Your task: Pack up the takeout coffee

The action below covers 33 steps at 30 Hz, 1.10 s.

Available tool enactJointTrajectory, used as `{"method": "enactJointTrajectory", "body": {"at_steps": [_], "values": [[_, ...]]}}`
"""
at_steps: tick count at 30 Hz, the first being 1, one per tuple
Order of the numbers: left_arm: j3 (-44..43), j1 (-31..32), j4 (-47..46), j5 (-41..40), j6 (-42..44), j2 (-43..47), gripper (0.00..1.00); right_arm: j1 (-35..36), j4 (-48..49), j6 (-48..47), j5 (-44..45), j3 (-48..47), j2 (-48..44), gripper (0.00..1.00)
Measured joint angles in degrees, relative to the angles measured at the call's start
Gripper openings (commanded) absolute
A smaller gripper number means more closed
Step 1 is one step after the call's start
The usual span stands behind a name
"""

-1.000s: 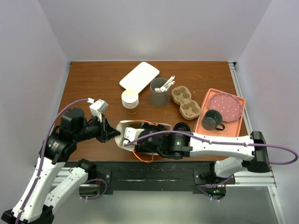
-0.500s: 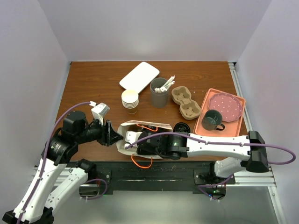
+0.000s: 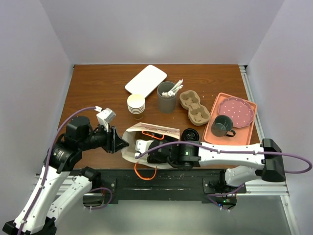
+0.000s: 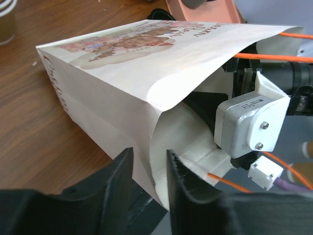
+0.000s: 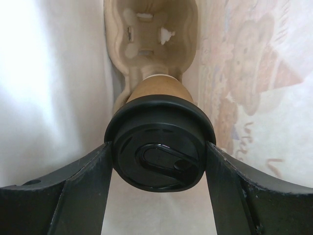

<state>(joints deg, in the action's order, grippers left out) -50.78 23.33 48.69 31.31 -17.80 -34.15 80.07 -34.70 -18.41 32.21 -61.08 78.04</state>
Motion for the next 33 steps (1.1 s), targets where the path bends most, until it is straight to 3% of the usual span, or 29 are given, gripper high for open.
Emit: {"method": "enactJointTrajectory", "body": {"at_steps": [3,6,7,10,13,33], "values": [[0.0,0.0,0.0,0.3,0.3,-0.2,0.51,-0.3,0.1,-0.1,0.0,0.0,-0.5,0.41],[0.0,0.0,0.2,0.0,0.9,-0.9,0.4,-0.5,0.1,0.0,0.0,0.3,-0.5,0.41],[0.0,0.0,0.2,0.0,1.0,-1.3,0.27,-0.6,0.1,0.0,0.0,0.4,-0.5,0.41],[0.0,0.0,0.2,0.1,1.4,-2.6,0.1,-0.8,0.1,-0.1,0.1,0.7,-0.5,0.41],[-0.1,0.0,0.2,0.3,2.0,-3.1,0.06,-1.0,0.0,-0.1,0.7,0.7,-0.2,0.41],[-1.9,0.0,0.3,4.8,2.4,-3.4,0.03,-2.7,-0.3,-0.7,2.3,-1.2,4.5,0.4]]}}
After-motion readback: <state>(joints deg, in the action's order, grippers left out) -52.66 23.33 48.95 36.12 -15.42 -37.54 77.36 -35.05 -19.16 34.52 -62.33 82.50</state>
